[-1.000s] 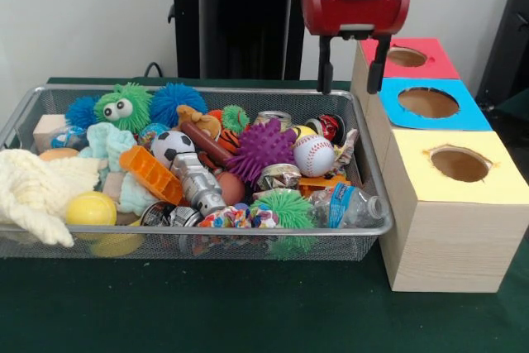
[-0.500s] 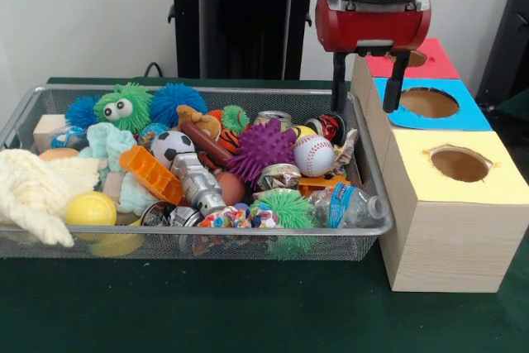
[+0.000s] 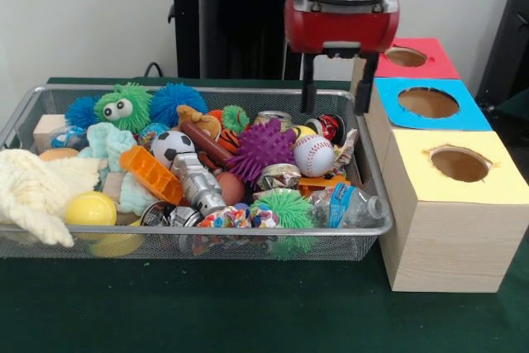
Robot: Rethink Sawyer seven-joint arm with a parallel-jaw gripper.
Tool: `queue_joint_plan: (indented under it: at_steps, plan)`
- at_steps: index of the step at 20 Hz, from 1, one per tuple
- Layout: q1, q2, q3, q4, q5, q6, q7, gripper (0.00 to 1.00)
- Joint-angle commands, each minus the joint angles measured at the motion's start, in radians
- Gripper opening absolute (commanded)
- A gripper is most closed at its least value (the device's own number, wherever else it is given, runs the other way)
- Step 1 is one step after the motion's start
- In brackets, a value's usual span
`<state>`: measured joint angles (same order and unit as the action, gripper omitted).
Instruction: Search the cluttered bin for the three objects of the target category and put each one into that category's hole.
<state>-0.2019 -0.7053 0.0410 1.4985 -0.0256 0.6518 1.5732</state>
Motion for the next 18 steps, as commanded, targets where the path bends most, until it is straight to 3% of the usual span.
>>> queue_joint_plan:
  at_steps: [1,6,18]
  plan:
    - [-0.081,0.034,0.051,0.007,-0.033,0.073,-0.007,1.0]
    - [-0.111,0.044,0.073,0.024,-0.041,0.023,-0.01,1.0]
    - [-0.075,0.082,0.035,0.007,-0.101,-0.022,0.046,1.0]
